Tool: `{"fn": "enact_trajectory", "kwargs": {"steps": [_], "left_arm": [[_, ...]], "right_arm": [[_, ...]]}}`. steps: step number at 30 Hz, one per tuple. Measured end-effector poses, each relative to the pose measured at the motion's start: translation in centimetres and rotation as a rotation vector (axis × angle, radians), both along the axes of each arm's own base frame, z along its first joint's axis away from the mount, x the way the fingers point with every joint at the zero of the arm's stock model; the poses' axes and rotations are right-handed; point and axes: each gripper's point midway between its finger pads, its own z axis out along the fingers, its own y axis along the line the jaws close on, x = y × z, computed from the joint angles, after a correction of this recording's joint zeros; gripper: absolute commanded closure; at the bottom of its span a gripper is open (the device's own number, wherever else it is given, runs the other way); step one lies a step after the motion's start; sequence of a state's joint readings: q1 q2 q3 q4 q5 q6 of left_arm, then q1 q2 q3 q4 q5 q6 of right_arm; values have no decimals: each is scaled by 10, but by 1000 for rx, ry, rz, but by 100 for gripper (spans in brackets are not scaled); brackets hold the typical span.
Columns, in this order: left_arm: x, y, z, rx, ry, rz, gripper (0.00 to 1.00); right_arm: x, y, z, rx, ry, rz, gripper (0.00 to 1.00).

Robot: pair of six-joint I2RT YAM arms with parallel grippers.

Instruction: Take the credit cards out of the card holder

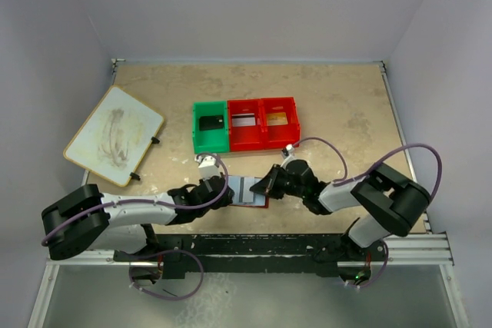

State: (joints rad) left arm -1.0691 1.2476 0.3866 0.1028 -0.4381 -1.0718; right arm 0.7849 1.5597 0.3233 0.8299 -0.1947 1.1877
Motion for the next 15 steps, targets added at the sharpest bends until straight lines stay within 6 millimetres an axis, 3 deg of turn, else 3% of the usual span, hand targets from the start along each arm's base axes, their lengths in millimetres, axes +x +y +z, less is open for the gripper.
{"fn": "enact_trajectory", "kwargs": {"steps": [7,13,15], "left_arm": [[0,1,0,-7,1,10,94],[0,0,3,-20,-4,5,64],[-2,-3,7,-31,-10,-11,59]], "right_arm": [[-6,-11,11,4,-14,-25,100],[-9,-15,5,-13,0,-25,100],[-9,-15,1,-19,8,-24,100]]}}
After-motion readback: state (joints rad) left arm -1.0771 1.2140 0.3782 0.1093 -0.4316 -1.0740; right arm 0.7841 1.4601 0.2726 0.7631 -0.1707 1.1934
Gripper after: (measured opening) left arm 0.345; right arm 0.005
